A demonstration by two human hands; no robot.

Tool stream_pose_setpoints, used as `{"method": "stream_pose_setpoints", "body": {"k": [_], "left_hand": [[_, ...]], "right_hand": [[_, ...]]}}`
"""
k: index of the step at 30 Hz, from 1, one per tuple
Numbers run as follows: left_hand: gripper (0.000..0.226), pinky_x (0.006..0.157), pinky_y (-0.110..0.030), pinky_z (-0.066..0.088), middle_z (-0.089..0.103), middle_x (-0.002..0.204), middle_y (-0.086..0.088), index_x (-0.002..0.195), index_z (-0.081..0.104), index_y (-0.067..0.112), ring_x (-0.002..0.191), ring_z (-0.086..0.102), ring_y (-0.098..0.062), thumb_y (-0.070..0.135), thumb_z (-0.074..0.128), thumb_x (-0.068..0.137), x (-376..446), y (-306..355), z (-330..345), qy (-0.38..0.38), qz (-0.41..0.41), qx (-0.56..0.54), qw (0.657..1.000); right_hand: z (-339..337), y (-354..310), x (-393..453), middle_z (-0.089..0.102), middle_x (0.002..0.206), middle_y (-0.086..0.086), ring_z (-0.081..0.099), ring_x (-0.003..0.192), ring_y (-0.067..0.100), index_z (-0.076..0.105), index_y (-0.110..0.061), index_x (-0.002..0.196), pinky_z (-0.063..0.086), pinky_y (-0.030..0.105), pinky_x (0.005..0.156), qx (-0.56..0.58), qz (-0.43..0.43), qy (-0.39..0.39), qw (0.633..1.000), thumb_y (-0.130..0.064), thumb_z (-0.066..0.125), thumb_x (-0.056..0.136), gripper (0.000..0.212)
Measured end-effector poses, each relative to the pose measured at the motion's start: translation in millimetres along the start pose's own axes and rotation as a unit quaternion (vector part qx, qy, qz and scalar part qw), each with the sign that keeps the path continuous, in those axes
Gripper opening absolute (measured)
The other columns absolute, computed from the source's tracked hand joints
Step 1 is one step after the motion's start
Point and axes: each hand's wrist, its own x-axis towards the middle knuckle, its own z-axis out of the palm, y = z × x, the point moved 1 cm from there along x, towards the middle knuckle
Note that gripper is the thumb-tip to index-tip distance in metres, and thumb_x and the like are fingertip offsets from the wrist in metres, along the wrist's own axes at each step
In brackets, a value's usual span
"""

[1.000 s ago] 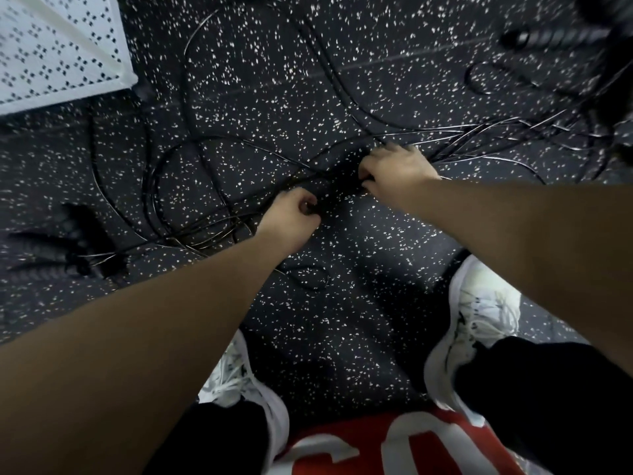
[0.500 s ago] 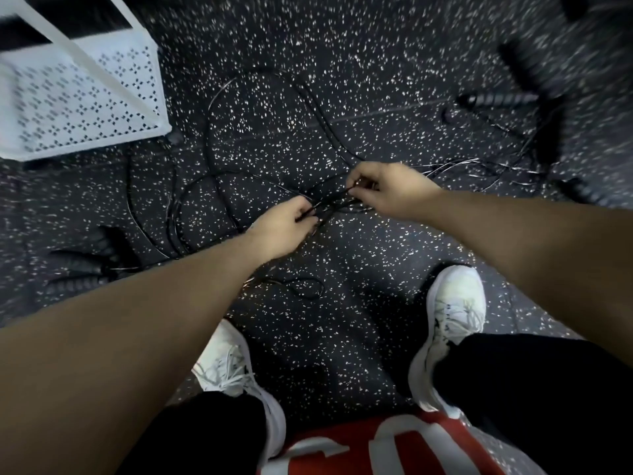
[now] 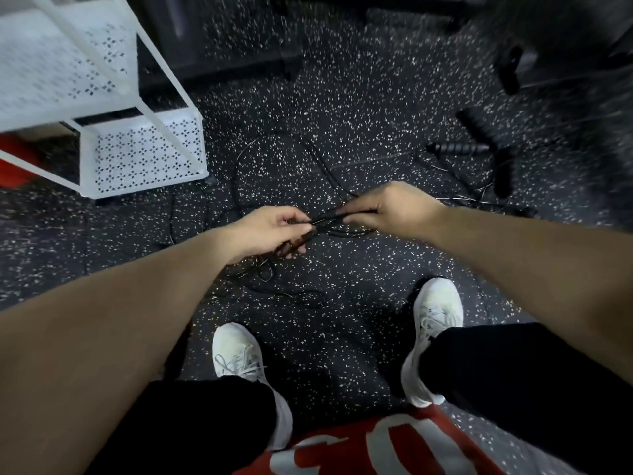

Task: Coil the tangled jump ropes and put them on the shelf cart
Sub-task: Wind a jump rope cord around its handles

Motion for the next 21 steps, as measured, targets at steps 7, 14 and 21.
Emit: {"method": "stream_pose_setpoints", "body": {"k": [7, 14, 21], "left_hand": [[0.025, 0.114, -0.048, 0.043, 0.071, 0.125, 0.013, 0.127, 0.064, 0.042, 0.118, 0.064, -0.014, 0.034, 0.051, 0.107, -28.8, 8.3, 9.5, 0.064, -0.019, 0.007, 0.998], [0.041, 0.101, -0.041, 0.049, 0.067, 0.131, 0.006, 0.137, 0.056, 0.033, 0.115, 0.065, -0.019, 0.016, 0.053, 0.101, -66.8, 57.6, 29.9, 0.06, 0.074, 0.029, 0.995], [0.031, 0.049, -0.027, 0.031, 0.049, 0.065, 0.005, 0.087, 0.062, 0.022, 0.052, 0.039, -0.011, 0.039, 0.046, 0.108, -93.4, 71.2, 39.4, 0.184, 0.082, 0.038, 0.979]], "right_hand": [[-10.6, -21.8, -32.6, 0.076, 0.101, -0.012, 0.054, 0.058, -0.008, 0.07, -0.04, 0.125, 0.039, 0.005, 0.056, 0.025, 0.008, 0.053, 0.998, -0.041, 0.062, 0.098, 0.028], [-31.4, -60.1, -44.3, 0.071, 0.082, -0.018, 0.058, 0.056, 0.001, 0.075, -0.032, 0.113, 0.045, 0.017, 0.054, 0.157, 0.017, 0.078, 0.984, -0.031, 0.066, 0.098, 0.018], [-51.9, -73.9, -78.0, 0.072, 0.085, -0.008, 0.063, 0.071, 0.018, 0.071, -0.033, 0.093, 0.054, 0.033, 0.069, 0.151, 0.068, 0.096, 0.981, -0.046, 0.07, 0.092, 0.013]]}}
